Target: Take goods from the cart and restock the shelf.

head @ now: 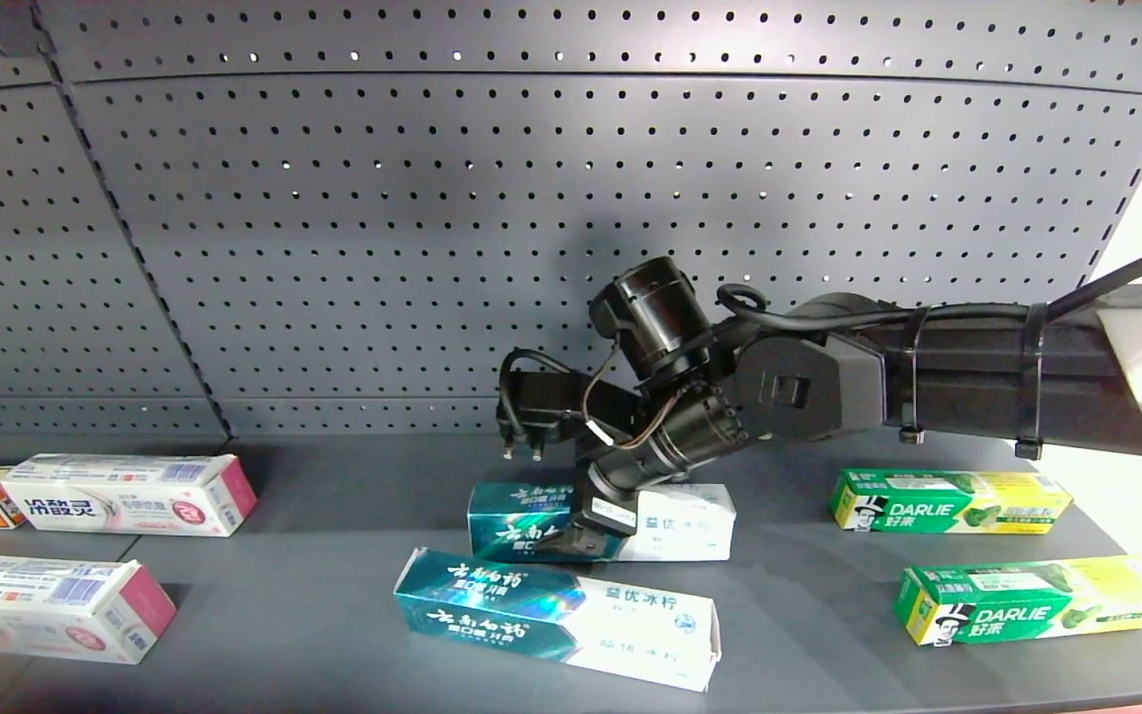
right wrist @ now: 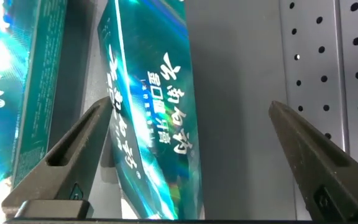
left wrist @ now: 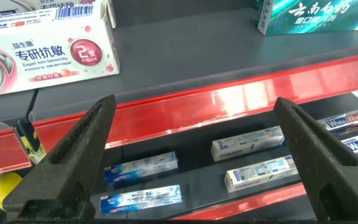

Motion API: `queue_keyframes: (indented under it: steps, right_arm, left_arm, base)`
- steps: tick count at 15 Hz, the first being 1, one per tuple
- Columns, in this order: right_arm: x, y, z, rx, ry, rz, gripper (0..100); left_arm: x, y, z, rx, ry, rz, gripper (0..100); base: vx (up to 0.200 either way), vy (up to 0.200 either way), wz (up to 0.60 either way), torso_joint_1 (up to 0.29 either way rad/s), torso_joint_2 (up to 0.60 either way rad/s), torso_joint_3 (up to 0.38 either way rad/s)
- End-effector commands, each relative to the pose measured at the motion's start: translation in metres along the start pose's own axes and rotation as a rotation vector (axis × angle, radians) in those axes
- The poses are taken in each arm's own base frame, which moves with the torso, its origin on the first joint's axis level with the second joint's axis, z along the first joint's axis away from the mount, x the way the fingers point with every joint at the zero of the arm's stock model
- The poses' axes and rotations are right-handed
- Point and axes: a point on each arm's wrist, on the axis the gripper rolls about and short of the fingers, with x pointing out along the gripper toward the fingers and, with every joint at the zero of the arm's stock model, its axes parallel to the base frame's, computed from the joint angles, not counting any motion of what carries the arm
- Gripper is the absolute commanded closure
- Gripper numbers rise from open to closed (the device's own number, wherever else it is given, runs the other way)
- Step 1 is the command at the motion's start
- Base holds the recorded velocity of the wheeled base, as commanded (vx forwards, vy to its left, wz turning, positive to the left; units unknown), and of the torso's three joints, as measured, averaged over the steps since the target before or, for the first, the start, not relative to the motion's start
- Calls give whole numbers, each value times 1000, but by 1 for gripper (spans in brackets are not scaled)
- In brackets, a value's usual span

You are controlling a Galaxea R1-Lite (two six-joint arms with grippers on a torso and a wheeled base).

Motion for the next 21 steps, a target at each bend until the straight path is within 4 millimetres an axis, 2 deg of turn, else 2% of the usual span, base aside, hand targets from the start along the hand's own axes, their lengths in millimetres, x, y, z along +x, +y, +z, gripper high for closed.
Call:
queue_keyframes:
  steps: [1,6,11,12,14,15,18,21]
  right_arm:
    - [2,1,-1,0,3,4,0]
    - [-3,0,1,-2,-4,-1,0]
    - [-28,-3,3,2,-18,-29,0]
    - [-28,-3,3,2,-18,-29,0]
    - [-47,-7,4,5,-34,-57,0]
    - [-48,-7,4,5,-35,-58,0]
    - [-81,-16,-15,53,-15,-113,0]
    - [-90,-25,-41,97,16,-168,0]
  left_arm:
    - [0,0,0,0,2,0,0]
    - [0,0,0,0,2,0,0]
    - [0,0,0,0,2,0,0]
    - [0,0,0,0,2,0,0]
    - [0,0,0,0,2,0,0]
    - [0,0,0,0,2,0,0]
    - [0,0,0,0,2,0,0]
    - [0,0,0,0,2,0,0]
  base:
    - [0,0,0,0,0,0]
    - [0,0,0,0,0,0]
    - [0,0,0,0,0,0]
    - [0,0,0,0,0,0]
    - [0,0,0,0,0,0]
    - [0,0,0,0,0,0]
    - [0,0,0,0,0,0]
    - [0,0,0,0,0,0]
